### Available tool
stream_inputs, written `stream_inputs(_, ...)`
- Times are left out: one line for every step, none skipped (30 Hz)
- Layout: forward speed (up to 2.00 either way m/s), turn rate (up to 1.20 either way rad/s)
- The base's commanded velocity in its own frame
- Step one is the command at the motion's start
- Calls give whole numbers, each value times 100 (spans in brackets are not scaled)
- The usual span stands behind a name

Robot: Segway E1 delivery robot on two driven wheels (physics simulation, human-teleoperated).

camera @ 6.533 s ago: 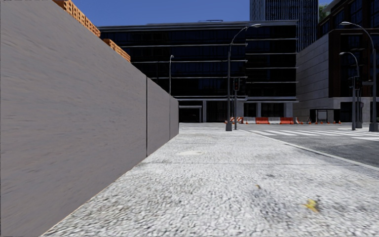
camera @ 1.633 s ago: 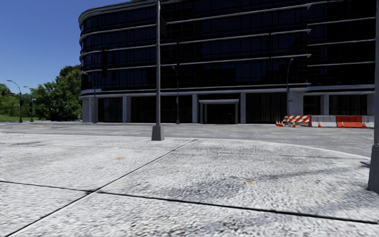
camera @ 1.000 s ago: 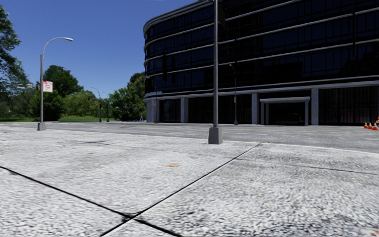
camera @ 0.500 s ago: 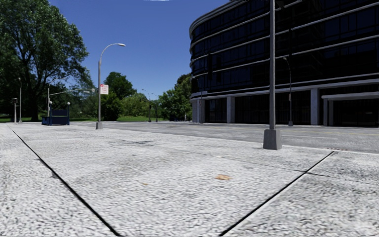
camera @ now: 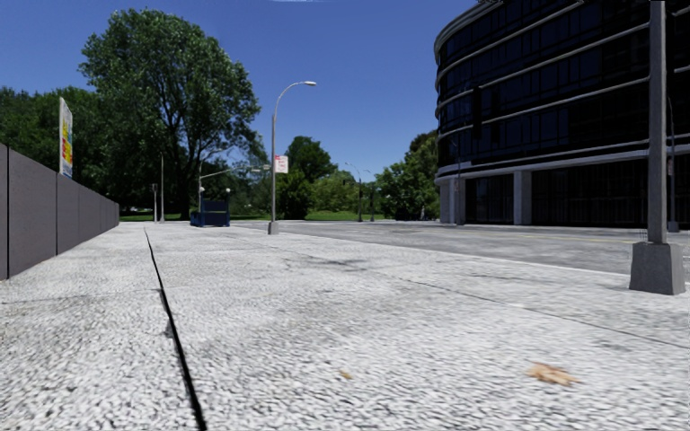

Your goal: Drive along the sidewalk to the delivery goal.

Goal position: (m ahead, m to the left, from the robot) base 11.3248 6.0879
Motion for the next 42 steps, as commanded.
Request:
stream_inputs(128, 62)
stream_inputs(128, 62)
stream_inputs(128, 62)
stream_inputs(128, 62)
stream_inputs(128, 62)
stream_inputs(128, 62)
stream_inputs(128, 62)
stream_inputs(128, 62)
stream_inputs(128, 62)
stream_inputs(128, 62)
stream_inputs(128, 62)
stream_inputs(128, 62)
stream_inputs(128, 62)
stream_inputs(128, 62)
stream_inputs(128, 62)
stream_inputs(128, 62)
stream_inputs(128, 62)
stream_inputs(128, 62)
stream_inputs(128, 62)
stream_inputs(128, 62)
stream_inputs(128, 61)
stream_inputs(128, 61)
stream_inputs(128, 61)
stream_inputs(129, 55)
stream_inputs(129, 0)
stream_inputs(129, 0)
stream_inputs(129, 0)
stream_inputs(129, 0)
stream_inputs(129, 0)
stream_inputs(129, 0)
stream_inputs(129, 0)
stream_inputs(129, 0)
stream_inputs(129, 0)
stream_inputs(129, 0)
stream_inputs(129, 0)
stream_inputs(129, 0)
stream_inputs(130, 0)
stream_inputs(130, 0)
stream_inputs(130, 0)
stream_inputs(130, 0)
stream_inputs(130, 0)
stream_inputs(130, 0)
